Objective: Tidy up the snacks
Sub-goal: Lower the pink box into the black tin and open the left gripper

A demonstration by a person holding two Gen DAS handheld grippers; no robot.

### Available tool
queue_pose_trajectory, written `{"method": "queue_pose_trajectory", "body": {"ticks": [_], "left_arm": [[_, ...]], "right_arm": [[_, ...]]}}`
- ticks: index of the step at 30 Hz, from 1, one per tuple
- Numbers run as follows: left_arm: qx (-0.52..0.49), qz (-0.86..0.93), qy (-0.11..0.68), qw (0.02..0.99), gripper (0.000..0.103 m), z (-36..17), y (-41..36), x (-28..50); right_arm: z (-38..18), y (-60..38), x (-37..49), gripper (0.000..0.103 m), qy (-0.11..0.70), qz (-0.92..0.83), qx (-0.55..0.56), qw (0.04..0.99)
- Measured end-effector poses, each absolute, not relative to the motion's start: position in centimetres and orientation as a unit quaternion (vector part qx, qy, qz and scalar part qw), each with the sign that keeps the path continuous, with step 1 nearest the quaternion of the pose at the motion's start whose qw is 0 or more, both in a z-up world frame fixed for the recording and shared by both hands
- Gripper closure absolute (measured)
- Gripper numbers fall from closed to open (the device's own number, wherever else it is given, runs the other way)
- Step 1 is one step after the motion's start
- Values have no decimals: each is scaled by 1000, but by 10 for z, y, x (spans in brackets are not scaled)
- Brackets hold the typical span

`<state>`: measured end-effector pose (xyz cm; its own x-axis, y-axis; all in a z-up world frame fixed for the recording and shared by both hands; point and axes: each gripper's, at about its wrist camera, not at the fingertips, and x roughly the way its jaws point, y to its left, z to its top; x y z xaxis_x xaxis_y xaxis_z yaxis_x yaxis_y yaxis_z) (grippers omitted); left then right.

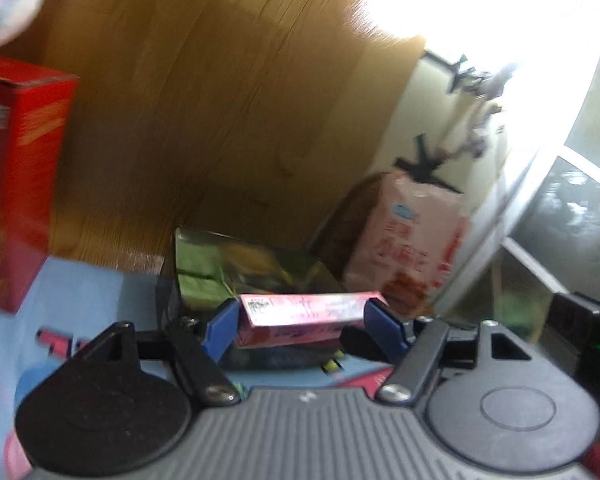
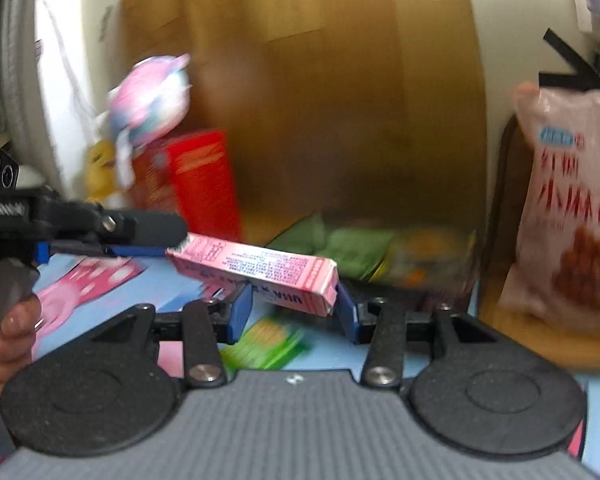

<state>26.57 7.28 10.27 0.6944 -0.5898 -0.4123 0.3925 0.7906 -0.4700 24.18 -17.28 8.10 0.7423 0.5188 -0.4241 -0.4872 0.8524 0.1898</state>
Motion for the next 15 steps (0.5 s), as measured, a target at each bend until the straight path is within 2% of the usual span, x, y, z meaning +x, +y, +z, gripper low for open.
{"method": "queue_pose_trajectory", "body": {"ticks": [5, 8, 14, 15], "left_arm": [[-170, -253, 321, 896, 33, 77, 49, 329], [-166, -241, 336, 895, 31, 63, 39, 346], [-160, -259, 296, 905, 28, 78, 54, 308], [-160, -263, 287, 907, 25, 80, 63, 295]], "right_arm": [[62, -187, 296, 52, 256, 244, 57, 934], [47, -193, 312, 44, 265, 215, 65, 938], [49, -213, 284, 43, 239, 216, 102, 941], [50, -216, 275, 43, 236, 220, 105, 941]]}}
